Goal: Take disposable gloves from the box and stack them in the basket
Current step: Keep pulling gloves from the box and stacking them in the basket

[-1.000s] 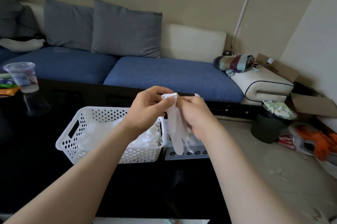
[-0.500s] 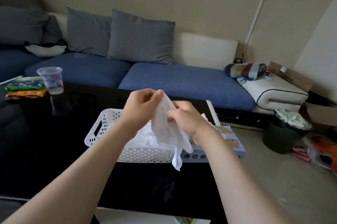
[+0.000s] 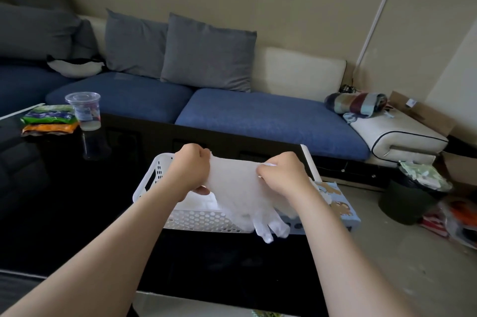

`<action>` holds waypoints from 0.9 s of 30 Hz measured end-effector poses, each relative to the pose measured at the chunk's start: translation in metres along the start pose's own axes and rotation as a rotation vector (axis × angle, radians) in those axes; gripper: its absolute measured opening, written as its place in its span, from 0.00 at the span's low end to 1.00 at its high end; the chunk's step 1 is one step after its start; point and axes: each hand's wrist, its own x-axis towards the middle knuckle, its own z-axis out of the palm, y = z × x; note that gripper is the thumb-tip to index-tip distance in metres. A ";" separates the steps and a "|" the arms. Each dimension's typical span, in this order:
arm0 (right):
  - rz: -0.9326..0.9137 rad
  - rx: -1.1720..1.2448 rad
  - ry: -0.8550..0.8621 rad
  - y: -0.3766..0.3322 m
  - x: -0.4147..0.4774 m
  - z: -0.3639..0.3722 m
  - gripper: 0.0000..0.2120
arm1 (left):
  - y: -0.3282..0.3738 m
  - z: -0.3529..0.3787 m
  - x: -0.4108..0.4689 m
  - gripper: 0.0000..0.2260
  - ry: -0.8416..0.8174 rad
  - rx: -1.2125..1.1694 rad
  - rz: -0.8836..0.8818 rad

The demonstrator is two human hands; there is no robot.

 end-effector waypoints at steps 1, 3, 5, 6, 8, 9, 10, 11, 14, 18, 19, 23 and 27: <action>-0.033 -0.045 0.041 0.002 0.003 0.005 0.12 | -0.002 -0.001 0.002 0.13 0.000 0.040 -0.012; -0.091 -0.117 0.109 0.003 0.007 0.017 0.13 | -0.005 -0.002 0.004 0.11 0.007 0.132 -0.006; -0.160 -0.210 0.159 0.002 0.012 0.031 0.09 | -0.009 -0.003 0.008 0.10 0.022 0.231 0.030; -0.189 -0.248 0.182 0.001 0.013 0.037 0.08 | -0.011 -0.003 0.010 0.10 0.042 0.277 0.043; -0.231 -0.298 0.220 -0.001 0.017 0.046 0.09 | -0.015 -0.005 0.014 0.08 0.071 0.359 0.044; -0.250 -0.327 0.228 -0.002 0.018 0.049 0.09 | -0.018 -0.006 0.016 0.08 0.090 0.383 0.042; -0.269 -0.361 0.231 -0.003 0.021 0.052 0.10 | -0.022 -0.008 0.020 0.09 0.108 0.397 0.044; -0.286 -0.398 0.234 -0.004 0.023 0.054 0.11 | -0.026 -0.008 0.023 0.09 0.120 0.406 0.049; -0.351 -0.504 0.244 -0.007 0.028 0.060 0.13 | -0.037 -0.012 0.033 0.08 0.145 0.474 0.043; -0.434 -0.581 0.239 -0.012 0.034 0.067 0.15 | -0.048 -0.018 0.037 0.09 0.130 0.496 0.046; -0.449 -0.594 0.233 -0.013 0.036 0.069 0.15 | -0.048 -0.019 0.036 0.11 0.125 0.505 0.055; -0.491 -0.632 0.206 -0.009 0.043 0.072 0.21 | -0.053 -0.023 0.036 0.23 0.081 0.625 0.088; -0.538 -0.538 0.178 -0.003 0.052 0.071 0.21 | -0.053 -0.021 0.037 0.17 0.102 0.785 0.097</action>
